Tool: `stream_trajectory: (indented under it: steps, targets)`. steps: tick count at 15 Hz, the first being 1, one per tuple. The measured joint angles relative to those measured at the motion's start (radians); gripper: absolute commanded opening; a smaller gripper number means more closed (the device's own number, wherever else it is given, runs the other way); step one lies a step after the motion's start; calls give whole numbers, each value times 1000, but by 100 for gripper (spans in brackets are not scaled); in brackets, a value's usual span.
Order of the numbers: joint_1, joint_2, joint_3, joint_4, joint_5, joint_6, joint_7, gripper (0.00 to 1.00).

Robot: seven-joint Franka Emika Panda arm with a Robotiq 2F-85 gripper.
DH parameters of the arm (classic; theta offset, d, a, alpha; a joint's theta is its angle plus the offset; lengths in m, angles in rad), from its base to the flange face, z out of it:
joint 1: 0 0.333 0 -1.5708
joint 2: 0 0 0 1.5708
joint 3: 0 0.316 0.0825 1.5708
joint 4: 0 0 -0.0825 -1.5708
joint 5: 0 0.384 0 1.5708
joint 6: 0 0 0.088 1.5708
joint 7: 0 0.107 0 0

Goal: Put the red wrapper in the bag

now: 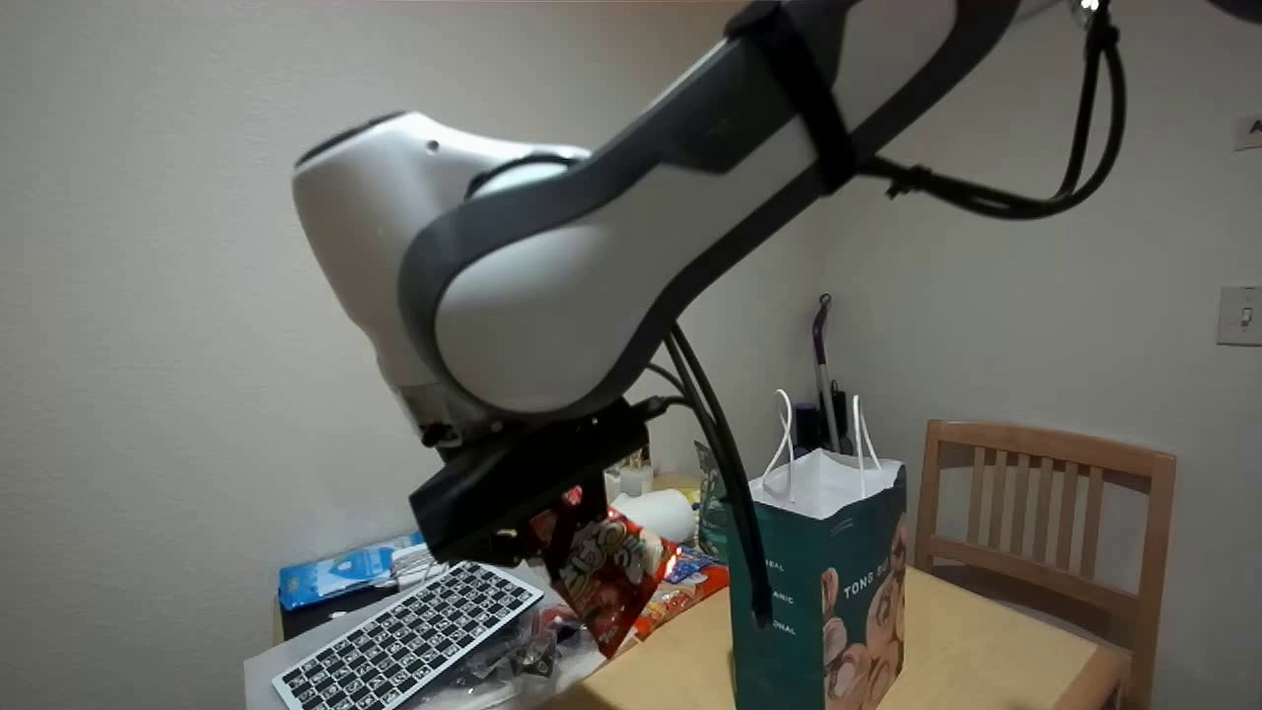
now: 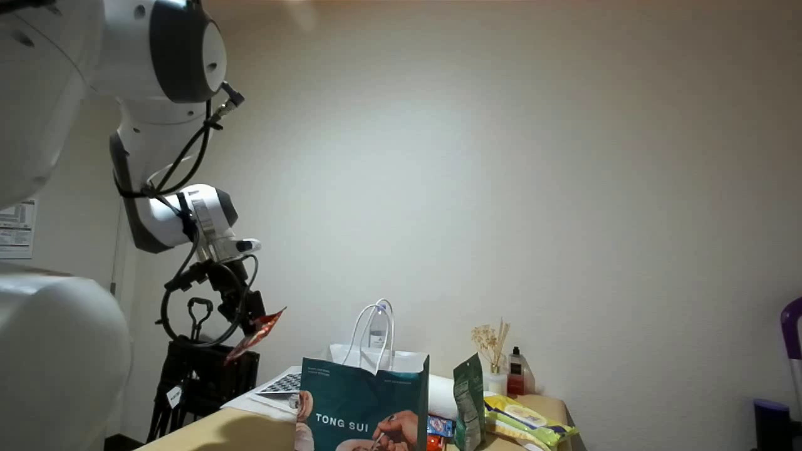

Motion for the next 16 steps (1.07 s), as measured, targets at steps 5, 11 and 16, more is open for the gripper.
stream_trajectory:
  steps: [5, 11, 16]
  targets:
    - [-4, -83, 61, -32, -84, -77, 134, 4]
    - [-32, -59, 86, -17, -108, -104, 149, 1]
    - [-31, -148, 151, -10, -220, -404, 313, 1]
